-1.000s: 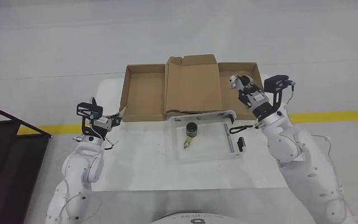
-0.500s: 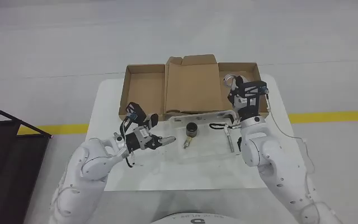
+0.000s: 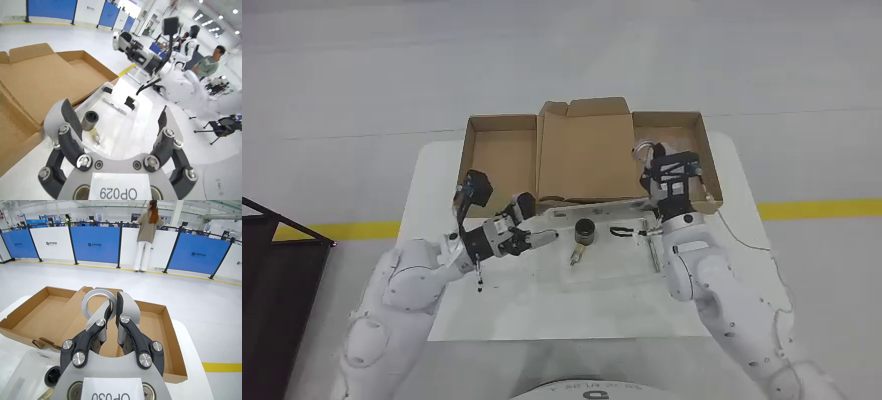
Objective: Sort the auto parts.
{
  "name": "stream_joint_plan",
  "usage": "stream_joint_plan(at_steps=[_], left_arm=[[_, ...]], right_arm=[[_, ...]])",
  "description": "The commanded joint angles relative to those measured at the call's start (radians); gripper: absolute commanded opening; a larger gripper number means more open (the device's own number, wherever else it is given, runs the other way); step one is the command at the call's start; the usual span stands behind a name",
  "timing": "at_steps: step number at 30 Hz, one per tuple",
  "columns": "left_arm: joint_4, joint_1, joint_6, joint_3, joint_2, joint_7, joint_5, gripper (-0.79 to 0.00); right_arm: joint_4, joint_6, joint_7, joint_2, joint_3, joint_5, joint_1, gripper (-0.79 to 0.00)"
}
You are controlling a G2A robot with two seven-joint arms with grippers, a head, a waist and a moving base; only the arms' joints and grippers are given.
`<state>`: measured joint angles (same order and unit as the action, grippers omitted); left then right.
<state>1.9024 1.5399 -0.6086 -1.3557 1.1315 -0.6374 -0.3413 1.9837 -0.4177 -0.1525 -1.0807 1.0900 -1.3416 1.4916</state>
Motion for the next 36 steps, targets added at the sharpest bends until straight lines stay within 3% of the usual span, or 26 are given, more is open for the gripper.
stream_joint_plan(at_steps=[1, 5, 9, 15, 17, 20, 26, 29, 36], left_arm=[[-0.025, -0.044, 0.004, 0.032, 0.002, -0.025, 0.072, 0.000], [-0.072, -0.121, 0.013, 0.097, 0.007, -0.072, 0.161, 0.000], [-0.089, -0.179, 0.055, 0.135, 0.010, -0.084, 0.095, 0.000], [-0.098, -0.215, 0.091, 0.166, 0.016, -0.008, -0.001, -0.003], [-0.100, -0.219, 0.097, 0.175, 0.018, 0.012, -0.018, -0.062], [-0.103, -0.228, 0.098, 0.187, 0.019, 0.025, -0.047, -0.262], [-0.108, -0.239, 0.118, 0.218, 0.022, 0.065, -0.123, -0.489], [-0.108, -0.240, 0.126, 0.231, 0.024, 0.085, -0.156, -0.511], [-0.118, -0.251, 0.139, 0.251, 0.026, 0.103, -0.175, -0.477]], right_arm=[[-0.004, -0.015, -0.041, -0.006, -0.025, -0.052, -0.013, -0.785], [0.009, -0.029, -0.126, -0.017, -0.061, -0.124, -0.025, -0.785], [0.031, -0.019, -0.167, -0.022, -0.073, -0.170, -0.010, -0.785], [0.057, 0.033, -0.199, -0.025, -0.072, -0.218, 0.019, -0.785], [0.064, 0.051, -0.203, -0.026, -0.068, -0.223, 0.027, -0.785], [0.070, 0.067, -0.208, -0.029, -0.062, -0.222, 0.034, -0.785], [0.077, 0.131, -0.217, -0.036, -0.055, -0.184, 0.037, -0.785], [0.079, 0.145, -0.224, -0.039, -0.043, -0.171, 0.041, -0.785], [0.091, 0.188, -0.212, -0.044, -0.031, -0.165, 0.057, -0.785]])
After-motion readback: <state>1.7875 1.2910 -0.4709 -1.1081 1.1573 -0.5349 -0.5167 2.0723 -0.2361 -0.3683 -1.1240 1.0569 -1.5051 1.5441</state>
